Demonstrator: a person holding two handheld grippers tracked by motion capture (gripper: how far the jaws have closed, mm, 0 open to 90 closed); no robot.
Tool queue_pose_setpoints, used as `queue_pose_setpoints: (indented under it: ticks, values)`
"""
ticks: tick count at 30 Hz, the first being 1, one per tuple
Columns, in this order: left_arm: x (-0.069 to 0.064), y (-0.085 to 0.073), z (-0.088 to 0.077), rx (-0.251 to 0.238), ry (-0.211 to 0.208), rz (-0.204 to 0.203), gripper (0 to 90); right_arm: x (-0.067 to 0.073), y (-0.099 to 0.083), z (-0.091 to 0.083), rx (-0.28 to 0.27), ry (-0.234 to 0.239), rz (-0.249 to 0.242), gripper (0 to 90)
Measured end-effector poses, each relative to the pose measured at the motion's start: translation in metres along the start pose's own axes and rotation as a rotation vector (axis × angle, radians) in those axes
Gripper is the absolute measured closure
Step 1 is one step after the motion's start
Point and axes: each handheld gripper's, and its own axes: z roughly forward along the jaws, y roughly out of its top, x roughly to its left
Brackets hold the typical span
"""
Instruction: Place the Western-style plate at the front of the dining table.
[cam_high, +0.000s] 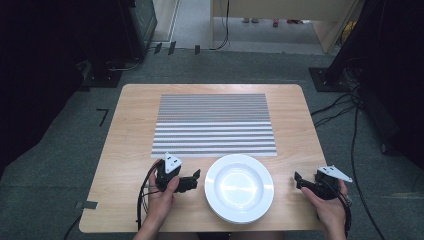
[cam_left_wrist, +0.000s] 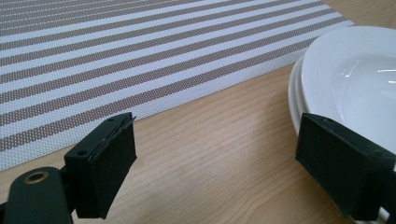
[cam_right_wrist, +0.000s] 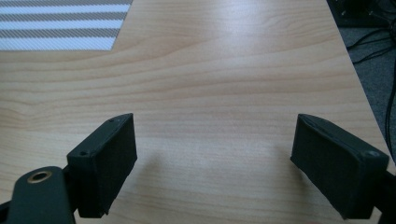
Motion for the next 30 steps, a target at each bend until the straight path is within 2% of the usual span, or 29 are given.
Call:
queue_pose_setpoints:
  ticks: [8,12,13,16,22,26,27,30]
  values:
    - [-0.004,-0.001,-0.004,-0.020,-0.039,-0.032,11.8,0.011,0.004,-0.005,-0.027,0.016,0.002,15.2]
    - [-0.008,-0.003,-0.005,-0.023,-0.067,-0.031,11.8,0.021,0.007,-0.011,-0.063,0.026,-0.014,21.7]
    - [-0.012,-0.004,-0.005,-0.021,-0.077,-0.025,11.8,0.025,0.009,-0.014,-0.078,0.052,-0.017,27.8]
    - [-0.015,-0.006,-0.005,-0.018,-0.092,-0.024,11.9,0.031,0.010,-0.018,-0.095,0.098,-0.023,33.8]
    - [-0.020,-0.010,-0.003,-0.003,-0.105,-0.015,11.9,0.045,0.012,-0.025,-0.119,0.150,-0.024,44.1]
    - [-0.026,-0.013,-0.002,0.008,-0.119,-0.002,11.8,0.050,0.013,-0.028,-0.137,0.172,-0.011,47.0]
    - [-0.029,-0.014,-0.001,0.014,-0.129,-0.006,11.9,0.053,0.013,-0.030,-0.135,0.192,0.006,48.5]
    - [-0.032,-0.015,0.000,0.019,-0.146,0.004,12.4,0.058,0.014,-0.032,-0.138,0.211,0.004,49.1]
